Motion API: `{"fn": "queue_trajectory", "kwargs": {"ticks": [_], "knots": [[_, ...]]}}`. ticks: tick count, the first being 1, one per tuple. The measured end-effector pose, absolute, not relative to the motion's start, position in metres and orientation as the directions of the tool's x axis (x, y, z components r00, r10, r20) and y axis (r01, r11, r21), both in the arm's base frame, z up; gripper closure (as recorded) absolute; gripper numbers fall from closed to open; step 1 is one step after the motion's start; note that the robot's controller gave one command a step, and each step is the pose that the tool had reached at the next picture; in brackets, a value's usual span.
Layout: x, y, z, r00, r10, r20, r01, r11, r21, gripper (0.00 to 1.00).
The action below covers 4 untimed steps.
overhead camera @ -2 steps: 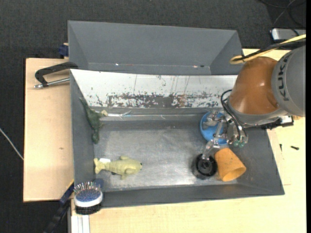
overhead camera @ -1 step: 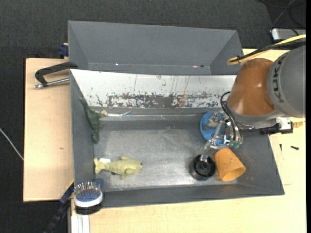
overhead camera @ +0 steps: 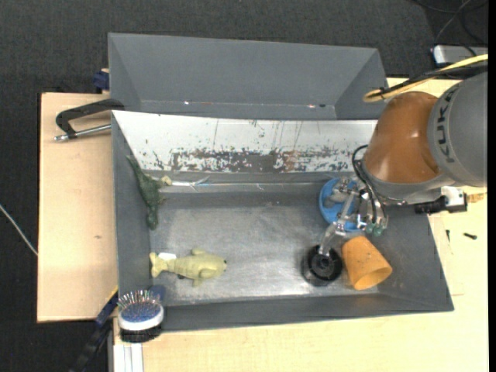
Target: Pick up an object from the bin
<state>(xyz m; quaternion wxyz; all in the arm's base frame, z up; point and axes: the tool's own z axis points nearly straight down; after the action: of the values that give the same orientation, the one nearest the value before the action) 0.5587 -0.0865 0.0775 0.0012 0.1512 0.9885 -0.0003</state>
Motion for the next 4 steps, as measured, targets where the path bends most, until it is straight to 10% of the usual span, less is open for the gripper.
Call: {"fn": "queue_trajectory", "kwargs": {"ticks": [2, 3, 4], "knots": [[0.561, -0.086, 0.079, -0.955, 0.298, -0.005, 0.298, 0.955, 0.001, 0.0], [0.56, -0.087, 0.083, -0.955, 0.298, 0.006, 0.298, 0.955, -0.001, 1.0], [0.563, -0.086, 0.131, -0.955, 0.297, -0.011, 0.297, 0.955, 0.002, 1.0]]}}
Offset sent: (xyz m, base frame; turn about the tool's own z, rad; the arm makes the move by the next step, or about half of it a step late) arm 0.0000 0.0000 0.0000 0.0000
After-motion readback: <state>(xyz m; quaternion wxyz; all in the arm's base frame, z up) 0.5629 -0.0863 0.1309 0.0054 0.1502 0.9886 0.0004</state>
